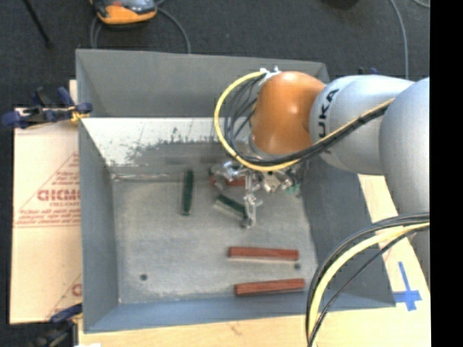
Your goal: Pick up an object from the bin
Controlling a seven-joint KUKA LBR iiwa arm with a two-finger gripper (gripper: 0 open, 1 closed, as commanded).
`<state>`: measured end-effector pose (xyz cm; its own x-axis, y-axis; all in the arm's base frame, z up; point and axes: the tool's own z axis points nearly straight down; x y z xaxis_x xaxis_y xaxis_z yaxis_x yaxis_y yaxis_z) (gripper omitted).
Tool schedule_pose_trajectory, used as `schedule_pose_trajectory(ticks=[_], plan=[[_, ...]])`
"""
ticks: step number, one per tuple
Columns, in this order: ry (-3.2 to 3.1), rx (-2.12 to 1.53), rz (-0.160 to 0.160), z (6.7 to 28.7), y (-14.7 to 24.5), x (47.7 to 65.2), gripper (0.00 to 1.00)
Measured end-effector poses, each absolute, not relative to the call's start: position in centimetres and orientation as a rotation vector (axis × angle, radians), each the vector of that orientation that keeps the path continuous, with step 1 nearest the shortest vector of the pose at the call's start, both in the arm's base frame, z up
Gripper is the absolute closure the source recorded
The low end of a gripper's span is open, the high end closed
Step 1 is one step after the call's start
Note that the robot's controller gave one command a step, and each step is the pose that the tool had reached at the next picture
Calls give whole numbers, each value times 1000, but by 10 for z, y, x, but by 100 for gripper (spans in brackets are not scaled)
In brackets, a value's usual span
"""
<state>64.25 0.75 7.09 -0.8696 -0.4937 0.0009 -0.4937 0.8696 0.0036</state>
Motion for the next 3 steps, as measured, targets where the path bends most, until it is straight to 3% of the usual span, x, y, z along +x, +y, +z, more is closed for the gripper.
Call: schedule_pose_trajectory(ticks=[1, 2, 3], plan=[[-2887, 1241, 1, 72, -22, 651, 0], [-3071, 688, -2, 71, 9, 622, 100], [-3071, 688, -2, 71, 9, 622, 100]])
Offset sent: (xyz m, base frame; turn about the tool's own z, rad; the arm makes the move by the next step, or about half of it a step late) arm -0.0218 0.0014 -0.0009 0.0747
